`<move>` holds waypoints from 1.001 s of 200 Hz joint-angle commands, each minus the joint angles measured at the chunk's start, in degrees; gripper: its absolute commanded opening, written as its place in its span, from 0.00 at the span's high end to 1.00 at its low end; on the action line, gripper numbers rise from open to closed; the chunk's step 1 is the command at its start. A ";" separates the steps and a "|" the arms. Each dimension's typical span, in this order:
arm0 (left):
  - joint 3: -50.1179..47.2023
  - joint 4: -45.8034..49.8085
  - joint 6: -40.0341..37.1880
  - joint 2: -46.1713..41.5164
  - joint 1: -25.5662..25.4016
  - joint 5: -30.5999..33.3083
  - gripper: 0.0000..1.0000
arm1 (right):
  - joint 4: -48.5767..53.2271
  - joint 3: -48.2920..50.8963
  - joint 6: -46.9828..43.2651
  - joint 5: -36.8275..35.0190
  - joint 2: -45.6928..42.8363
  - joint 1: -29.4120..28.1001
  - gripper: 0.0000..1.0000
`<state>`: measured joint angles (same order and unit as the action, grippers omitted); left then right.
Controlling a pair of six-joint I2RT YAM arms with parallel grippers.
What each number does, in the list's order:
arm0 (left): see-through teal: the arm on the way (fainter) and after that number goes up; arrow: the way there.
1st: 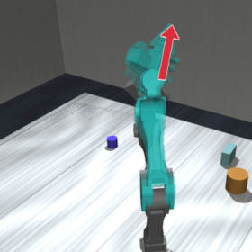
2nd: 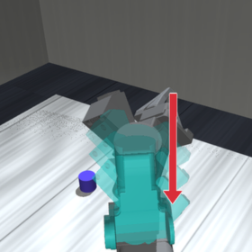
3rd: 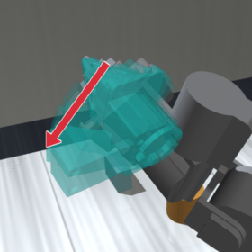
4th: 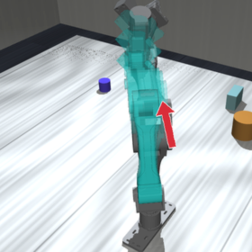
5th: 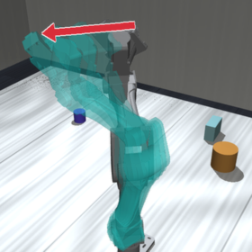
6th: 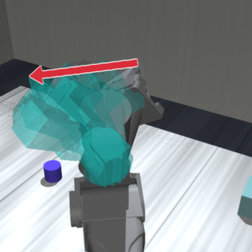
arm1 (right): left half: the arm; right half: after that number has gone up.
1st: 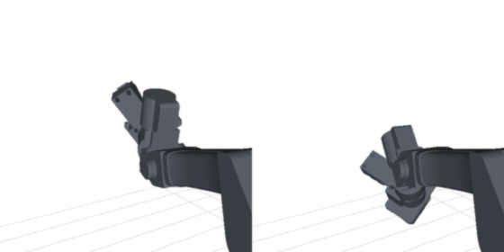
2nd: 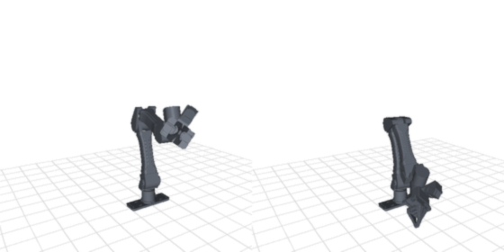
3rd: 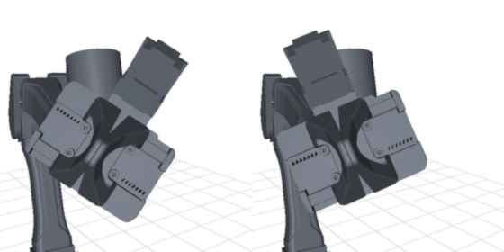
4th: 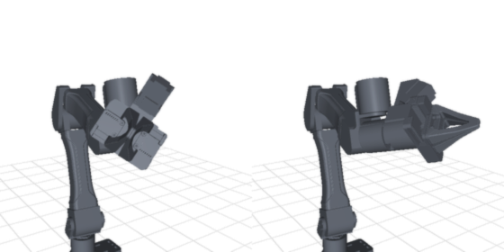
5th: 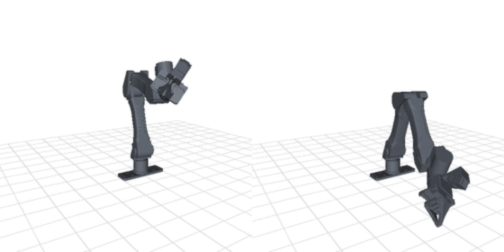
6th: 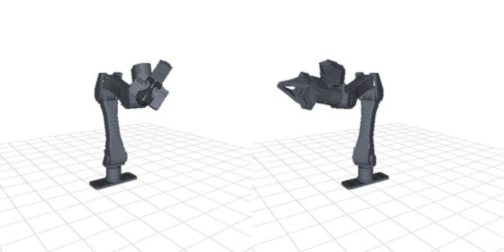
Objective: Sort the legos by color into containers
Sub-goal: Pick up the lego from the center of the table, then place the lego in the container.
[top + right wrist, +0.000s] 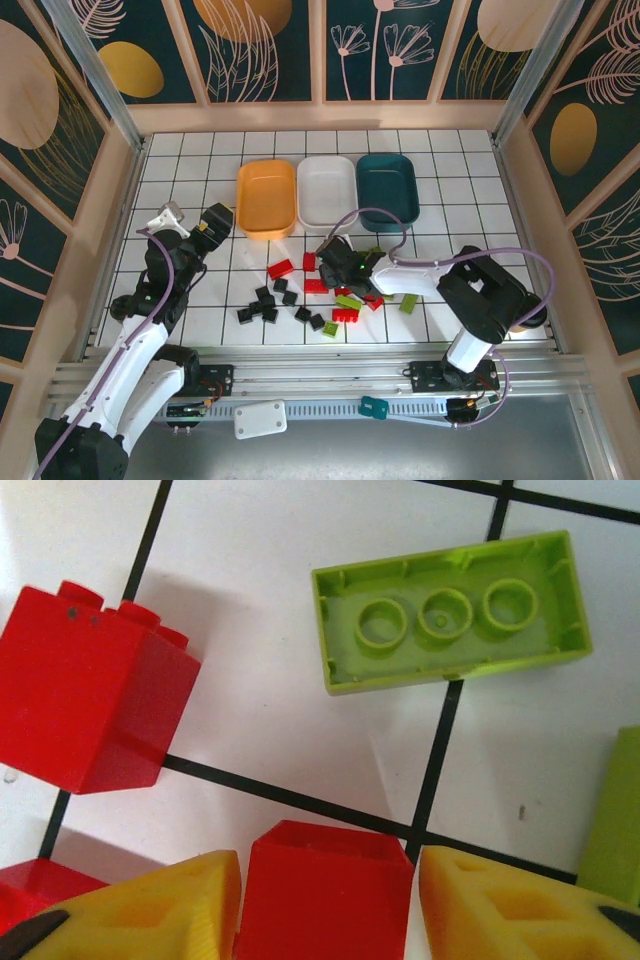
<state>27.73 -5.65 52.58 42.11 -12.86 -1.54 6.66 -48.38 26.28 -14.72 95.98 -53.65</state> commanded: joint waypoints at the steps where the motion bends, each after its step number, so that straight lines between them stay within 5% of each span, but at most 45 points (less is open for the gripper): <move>1: 0.30 1.34 -0.65 0.17 -0.14 -1.51 0.01 | -1.48 -1.19 -1.08 0.83 0.57 0.53 0.58; 24: 0.39 1.52 -0.62 0.46 -0.12 -1.71 0.01 | -1.80 -0.70 -1.99 0.91 -2.25 0.51 0.71; 61: -0.01 1.50 -0.20 0.69 -0.14 -1.14 0.01 | -2.03 0.84 -3.26 -0.34 -13.02 2.68 0.75; 100: -2.45 -0.90 2.70 -0.56 -0.13 0.43 0.01 | -4.02 -0.42 -4.79 3.45 -18.83 17.08 0.75; 144: -1.99 0.16 1.93 -0.26 -0.14 -1.74 0.01 | -6.49 -8.82 -6.71 8.21 -8.52 30.41 0.76; 200: 1.66 6.23 -2.07 6.93 -0.13 -6.44 0.02 | -4.99 -17.05 -5.60 9.17 4.56 33.89 0.71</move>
<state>27.18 -2.90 52.40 46.35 -12.88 -4.03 1.50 -62.37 20.67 -7.20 97.69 -20.40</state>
